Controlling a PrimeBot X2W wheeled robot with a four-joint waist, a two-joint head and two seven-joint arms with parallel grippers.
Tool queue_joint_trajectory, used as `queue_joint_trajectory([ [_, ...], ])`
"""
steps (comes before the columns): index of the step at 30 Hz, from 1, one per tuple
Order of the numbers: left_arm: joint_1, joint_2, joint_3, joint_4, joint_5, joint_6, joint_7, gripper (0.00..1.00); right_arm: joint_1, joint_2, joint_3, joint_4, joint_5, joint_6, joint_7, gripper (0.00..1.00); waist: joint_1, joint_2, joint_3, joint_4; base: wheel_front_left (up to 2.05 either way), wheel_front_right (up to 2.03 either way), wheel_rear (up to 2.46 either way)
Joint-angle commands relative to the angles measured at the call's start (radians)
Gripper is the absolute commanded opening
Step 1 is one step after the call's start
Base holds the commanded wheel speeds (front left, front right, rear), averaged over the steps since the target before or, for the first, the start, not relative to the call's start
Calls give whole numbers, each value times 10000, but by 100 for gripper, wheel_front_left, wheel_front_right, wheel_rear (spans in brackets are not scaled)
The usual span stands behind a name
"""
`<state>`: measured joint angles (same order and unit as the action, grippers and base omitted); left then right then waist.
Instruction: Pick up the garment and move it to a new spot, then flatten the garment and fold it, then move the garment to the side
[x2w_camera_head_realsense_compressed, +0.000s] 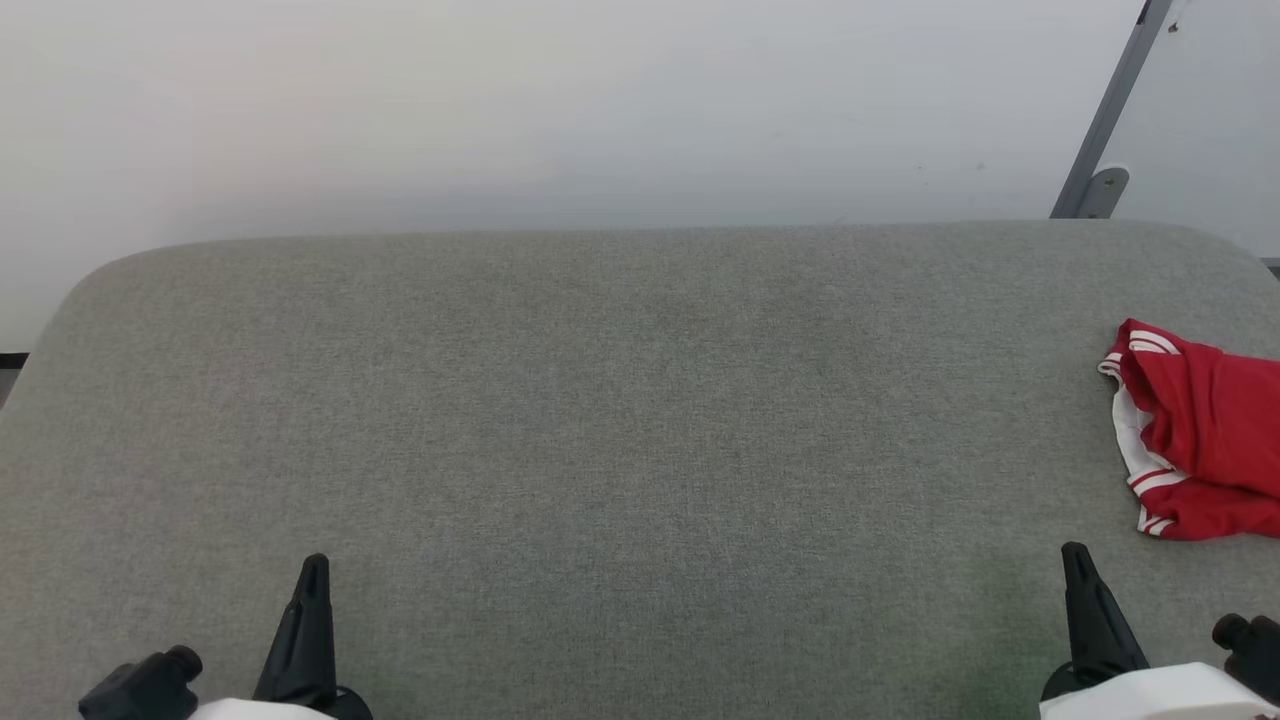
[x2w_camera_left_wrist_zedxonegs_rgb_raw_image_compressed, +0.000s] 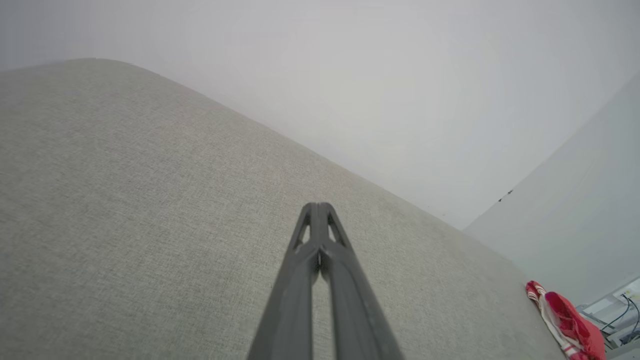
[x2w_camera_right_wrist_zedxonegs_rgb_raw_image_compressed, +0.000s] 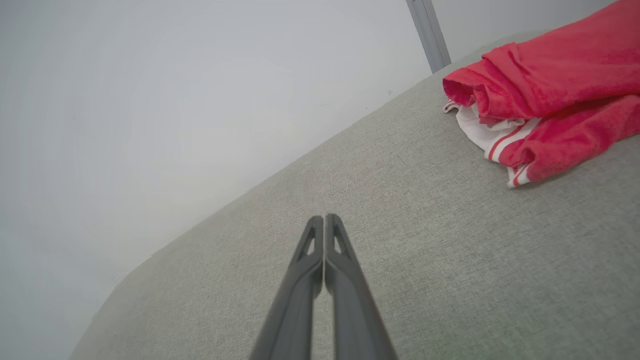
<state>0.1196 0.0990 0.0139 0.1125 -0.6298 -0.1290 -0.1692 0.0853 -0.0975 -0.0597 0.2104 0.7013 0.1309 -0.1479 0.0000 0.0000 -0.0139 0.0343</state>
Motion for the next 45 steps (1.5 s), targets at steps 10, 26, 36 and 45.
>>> queue_joint_trajectory([
  [10,-581,75,87,103,-1734,-7,366,0,-525,64,-115,-41,1513,0,433,0,0,0,18,-35,0,0,0],
  [26,-1000,33,185,377,-3792,-12,861,0,-892,162,-227,44,3353,-1,967,0,0,0,45,-89,0,0,0],
  [36,-1250,-3,253,534,-4922,-14,1156,0,-1084,219,-284,94,4371,-1,1260,0,0,0,62,-123,0,0,0],
  [45,-1421,-36,313,655,-5749,-16,1364,0,-1246,258,-325,131,5120,-1,1486,0,0,0,75,-151,0,0,0],
])
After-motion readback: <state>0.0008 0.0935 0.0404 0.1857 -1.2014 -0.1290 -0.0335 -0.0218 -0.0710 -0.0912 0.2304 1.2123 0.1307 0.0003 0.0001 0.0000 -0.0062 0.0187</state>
